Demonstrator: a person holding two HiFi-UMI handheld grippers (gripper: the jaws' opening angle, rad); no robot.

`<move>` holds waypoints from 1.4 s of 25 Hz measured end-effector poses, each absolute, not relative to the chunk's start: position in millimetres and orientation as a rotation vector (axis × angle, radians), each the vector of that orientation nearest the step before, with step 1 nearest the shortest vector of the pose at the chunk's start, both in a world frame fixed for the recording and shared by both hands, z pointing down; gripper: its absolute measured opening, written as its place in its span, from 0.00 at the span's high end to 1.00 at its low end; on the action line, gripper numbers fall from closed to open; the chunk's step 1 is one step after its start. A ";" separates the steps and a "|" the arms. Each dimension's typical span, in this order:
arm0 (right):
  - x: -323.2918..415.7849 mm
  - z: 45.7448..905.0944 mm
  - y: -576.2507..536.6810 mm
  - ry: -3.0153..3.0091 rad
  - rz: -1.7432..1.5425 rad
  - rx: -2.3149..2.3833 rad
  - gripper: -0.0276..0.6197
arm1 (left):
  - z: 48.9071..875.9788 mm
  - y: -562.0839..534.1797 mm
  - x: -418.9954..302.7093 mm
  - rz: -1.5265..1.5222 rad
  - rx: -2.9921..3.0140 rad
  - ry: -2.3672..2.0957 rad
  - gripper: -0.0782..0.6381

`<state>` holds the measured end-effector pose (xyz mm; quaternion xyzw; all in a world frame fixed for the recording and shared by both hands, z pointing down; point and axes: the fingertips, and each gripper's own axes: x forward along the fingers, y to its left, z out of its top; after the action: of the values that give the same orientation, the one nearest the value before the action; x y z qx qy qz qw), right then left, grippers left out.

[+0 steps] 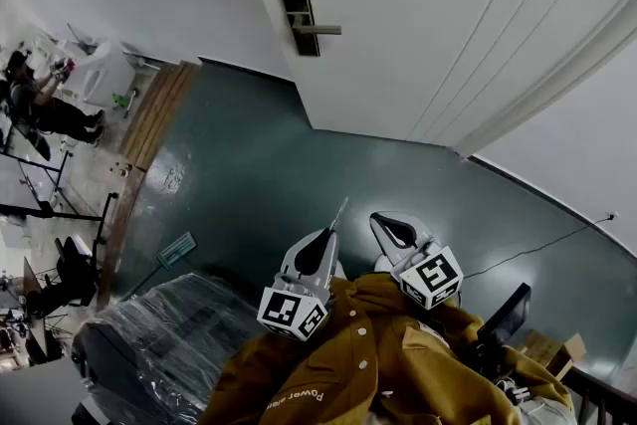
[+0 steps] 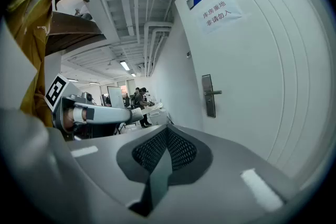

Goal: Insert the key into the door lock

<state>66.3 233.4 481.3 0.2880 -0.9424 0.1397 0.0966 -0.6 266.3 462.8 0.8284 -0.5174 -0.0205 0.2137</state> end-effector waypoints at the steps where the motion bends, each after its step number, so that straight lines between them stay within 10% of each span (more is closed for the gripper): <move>1: 66.1 481.1 233.8 -2.791 0.413 0.853 0.95 | 462.4 266.4 -0.7 -0.058 2.299 -1.435 0.86; 35: -13.8 482.7 188.8 -2.856 0.557 0.829 0.95 | 477.7 241.4 -78.6 -0.093 2.229 -1.453 0.86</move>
<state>-13.8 188.8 482.7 0.2734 -0.9424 0.1837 0.0582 -78.6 241.4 477.7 0.8133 -0.5301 -0.0338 0.2375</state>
